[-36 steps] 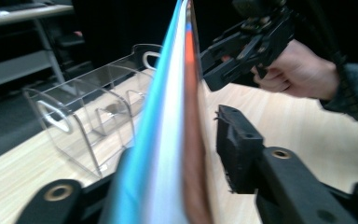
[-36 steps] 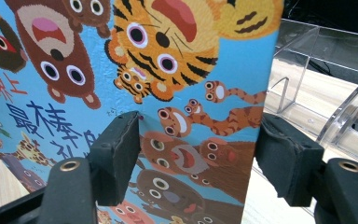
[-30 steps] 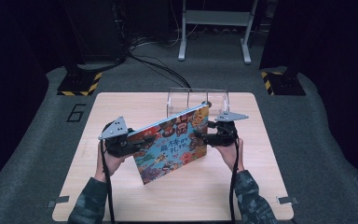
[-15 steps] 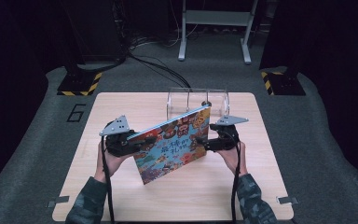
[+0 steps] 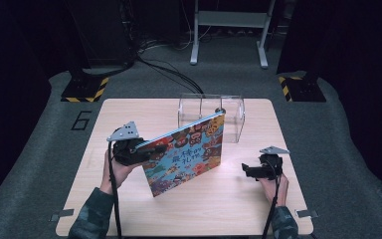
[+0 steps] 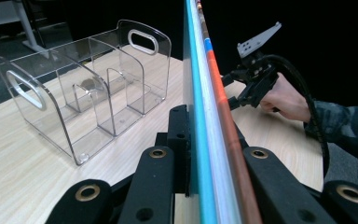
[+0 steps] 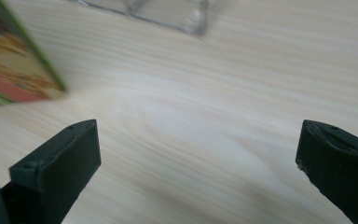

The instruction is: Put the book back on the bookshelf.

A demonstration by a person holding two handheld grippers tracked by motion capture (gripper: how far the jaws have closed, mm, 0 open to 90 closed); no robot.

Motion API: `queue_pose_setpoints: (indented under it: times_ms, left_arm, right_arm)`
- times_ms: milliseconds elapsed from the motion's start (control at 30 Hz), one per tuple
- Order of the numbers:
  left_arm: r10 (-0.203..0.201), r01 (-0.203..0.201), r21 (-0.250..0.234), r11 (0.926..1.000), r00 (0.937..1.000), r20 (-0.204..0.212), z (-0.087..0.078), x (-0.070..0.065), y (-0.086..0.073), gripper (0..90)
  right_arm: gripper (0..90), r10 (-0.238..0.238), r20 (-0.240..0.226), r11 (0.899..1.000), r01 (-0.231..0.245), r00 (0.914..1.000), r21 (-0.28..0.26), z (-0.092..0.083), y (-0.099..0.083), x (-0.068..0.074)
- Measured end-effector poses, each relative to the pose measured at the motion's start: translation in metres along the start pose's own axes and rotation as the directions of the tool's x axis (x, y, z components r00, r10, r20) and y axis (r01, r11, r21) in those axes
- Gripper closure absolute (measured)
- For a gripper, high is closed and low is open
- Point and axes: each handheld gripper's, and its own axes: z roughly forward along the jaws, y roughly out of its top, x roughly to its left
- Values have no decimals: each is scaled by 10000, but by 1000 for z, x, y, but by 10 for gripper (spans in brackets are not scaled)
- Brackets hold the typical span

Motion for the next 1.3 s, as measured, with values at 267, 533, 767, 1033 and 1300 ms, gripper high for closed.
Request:
queue_pose_setpoints:
  times_ms: [267,533,767,1033,1300]
  left_arm:
    - [-146,146,-18,9999,9999,-93,3,-2,10,808]
    - [-171,169,-65,9998,9994,-306,2,0,22,810]
    - [-4,1,-39,10000,9986,-533,-3,0,36,810]
    - [114,-119,-65,9999,9973,-729,-12,1,50,809]
    - [269,-275,-54,9996,9956,-898,-21,3,62,808]
  right_arm:
    - [0,1125,-1,9936,-1125,9936,-34,7,-13,-23]
    - [0,854,115,9963,-854,9963,35,10,-13,-22]
    - [13,894,117,9960,-894,9959,-25,10,-13,-23]
    - [17,800,94,9968,-799,9968,-33,10,-13,-23]
    - [27,770,41,9970,-770,9970,-53,10,-13,-23]
